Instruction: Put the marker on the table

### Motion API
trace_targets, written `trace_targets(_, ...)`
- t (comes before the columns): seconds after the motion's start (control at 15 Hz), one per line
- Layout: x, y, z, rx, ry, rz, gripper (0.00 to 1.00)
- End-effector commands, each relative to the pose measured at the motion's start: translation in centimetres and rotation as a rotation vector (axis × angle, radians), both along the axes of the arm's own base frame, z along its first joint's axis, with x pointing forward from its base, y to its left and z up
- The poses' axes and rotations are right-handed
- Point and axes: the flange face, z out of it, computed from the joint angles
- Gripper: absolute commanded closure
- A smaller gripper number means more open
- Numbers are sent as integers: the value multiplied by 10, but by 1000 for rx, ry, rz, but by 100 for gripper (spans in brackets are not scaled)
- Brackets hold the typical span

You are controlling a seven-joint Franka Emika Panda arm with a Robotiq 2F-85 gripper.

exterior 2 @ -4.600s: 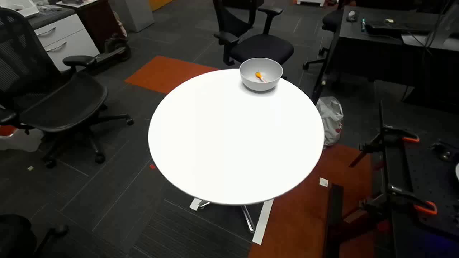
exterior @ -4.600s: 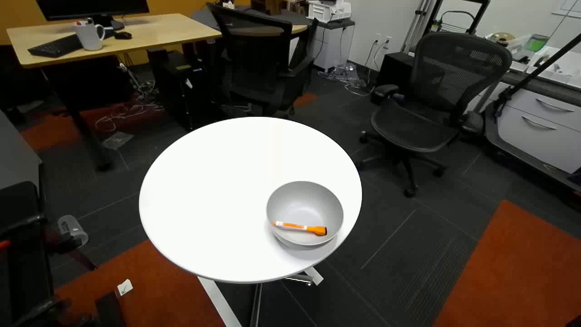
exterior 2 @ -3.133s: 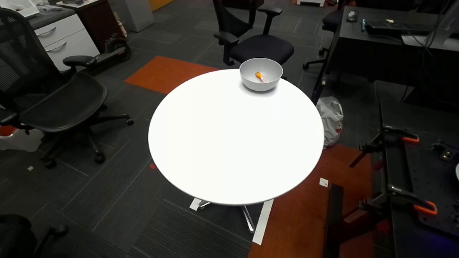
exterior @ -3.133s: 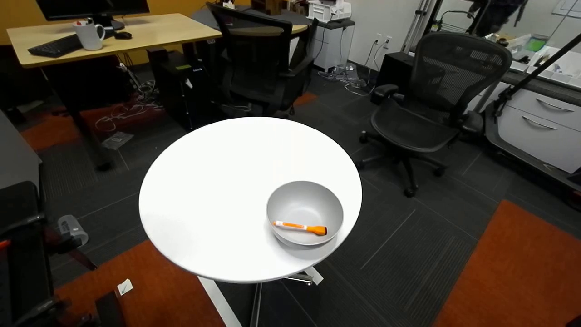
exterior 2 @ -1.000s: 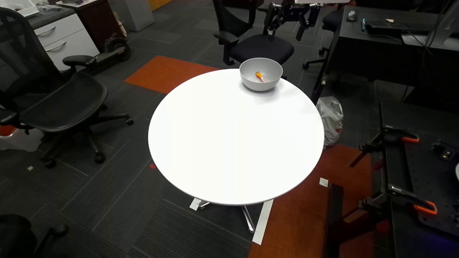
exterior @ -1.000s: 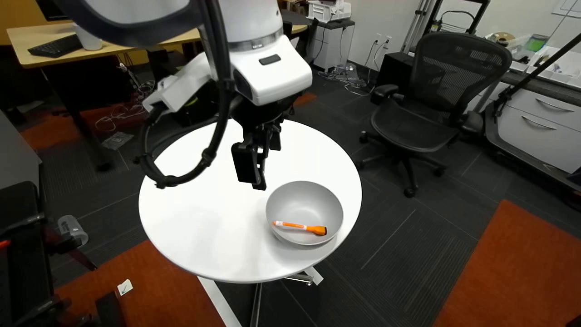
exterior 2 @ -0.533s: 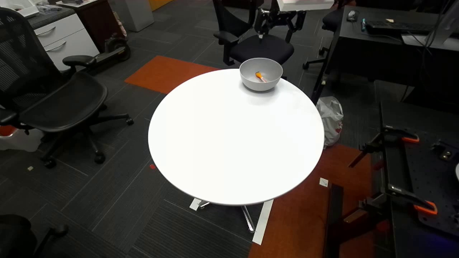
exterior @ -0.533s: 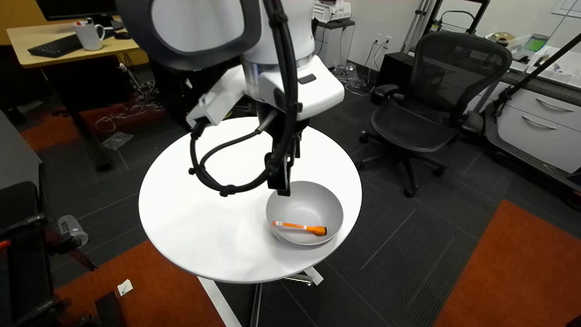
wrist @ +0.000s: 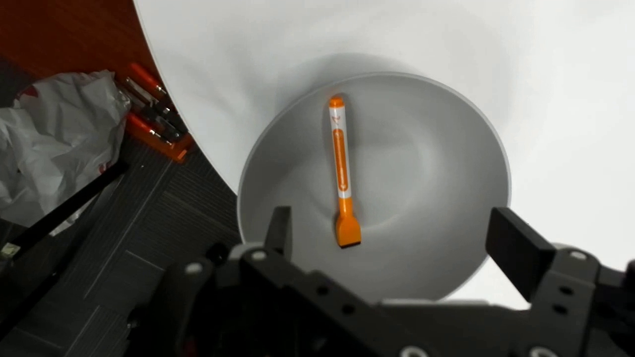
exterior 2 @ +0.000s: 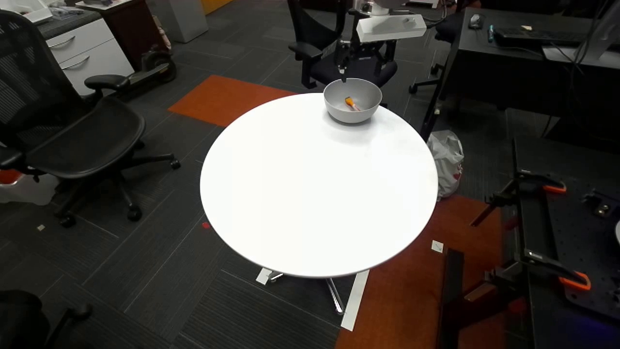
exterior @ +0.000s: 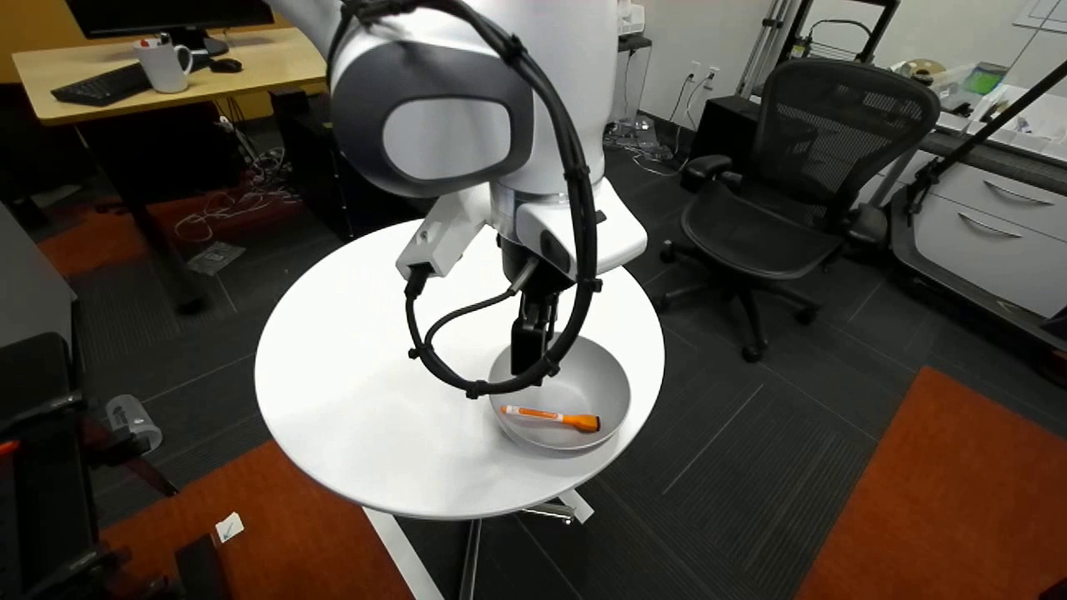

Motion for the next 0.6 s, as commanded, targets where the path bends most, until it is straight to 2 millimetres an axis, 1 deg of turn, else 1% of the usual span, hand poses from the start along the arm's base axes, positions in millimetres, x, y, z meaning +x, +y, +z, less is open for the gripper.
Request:
trace_targets(0.0,14,-3,-18,42,40,14,0)
trace_targets(0.2,19,-7,-35,47,77,-5,0)
trace_targets(0.53,25,-11,-57,53,120,-12,0)
